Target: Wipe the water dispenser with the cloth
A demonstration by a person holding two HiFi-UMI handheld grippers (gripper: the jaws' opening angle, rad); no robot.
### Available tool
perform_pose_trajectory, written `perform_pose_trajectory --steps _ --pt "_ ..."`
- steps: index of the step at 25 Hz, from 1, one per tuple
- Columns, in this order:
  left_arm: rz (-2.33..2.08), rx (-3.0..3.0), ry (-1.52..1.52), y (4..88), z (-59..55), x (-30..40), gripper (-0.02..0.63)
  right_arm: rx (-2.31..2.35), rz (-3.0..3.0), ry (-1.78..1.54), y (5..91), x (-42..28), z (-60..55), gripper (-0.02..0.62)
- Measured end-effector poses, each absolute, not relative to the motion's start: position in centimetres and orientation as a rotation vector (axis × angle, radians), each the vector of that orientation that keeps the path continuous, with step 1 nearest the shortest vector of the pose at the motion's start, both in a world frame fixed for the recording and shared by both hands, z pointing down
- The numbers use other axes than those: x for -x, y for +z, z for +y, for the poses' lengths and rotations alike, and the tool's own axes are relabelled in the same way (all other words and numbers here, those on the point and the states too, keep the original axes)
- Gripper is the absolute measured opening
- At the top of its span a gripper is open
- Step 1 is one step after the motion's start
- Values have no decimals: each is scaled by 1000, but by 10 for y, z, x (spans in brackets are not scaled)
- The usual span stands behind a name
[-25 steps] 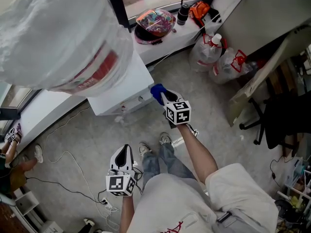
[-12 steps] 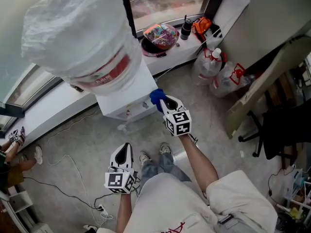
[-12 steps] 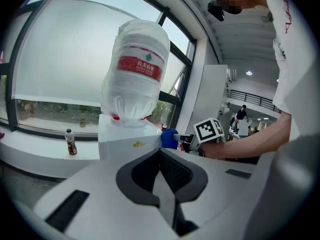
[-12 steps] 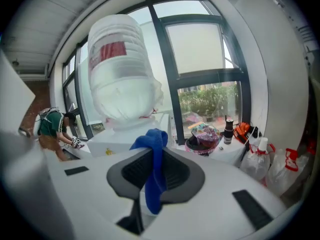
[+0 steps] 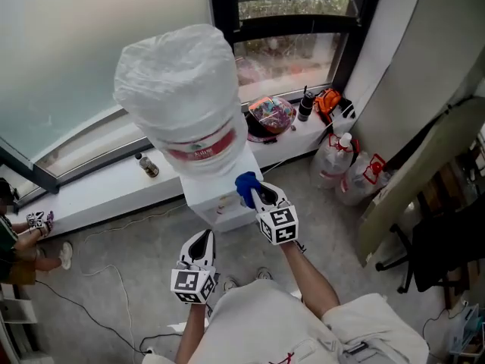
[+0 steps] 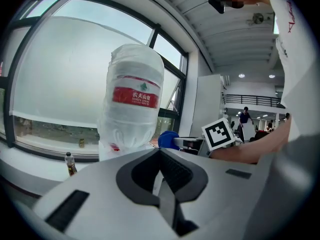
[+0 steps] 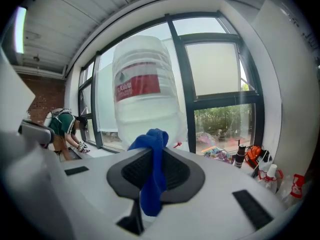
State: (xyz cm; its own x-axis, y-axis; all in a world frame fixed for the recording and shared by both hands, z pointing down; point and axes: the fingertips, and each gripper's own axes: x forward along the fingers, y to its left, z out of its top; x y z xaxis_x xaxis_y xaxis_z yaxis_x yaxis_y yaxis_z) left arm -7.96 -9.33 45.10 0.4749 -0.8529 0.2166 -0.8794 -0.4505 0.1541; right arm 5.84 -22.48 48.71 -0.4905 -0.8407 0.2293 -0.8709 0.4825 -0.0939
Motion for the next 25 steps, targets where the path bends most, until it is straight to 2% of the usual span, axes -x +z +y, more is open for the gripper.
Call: perform_pose_trajectory --steps 11,25 --pt "-1533 -2485 159 434 -76 61 12 -1407 -2658 279 465 -50 -167 53" --pt "-1497 -2458 167 458 2 28 12 -1299 -2713 259 460 -69 -7 52"
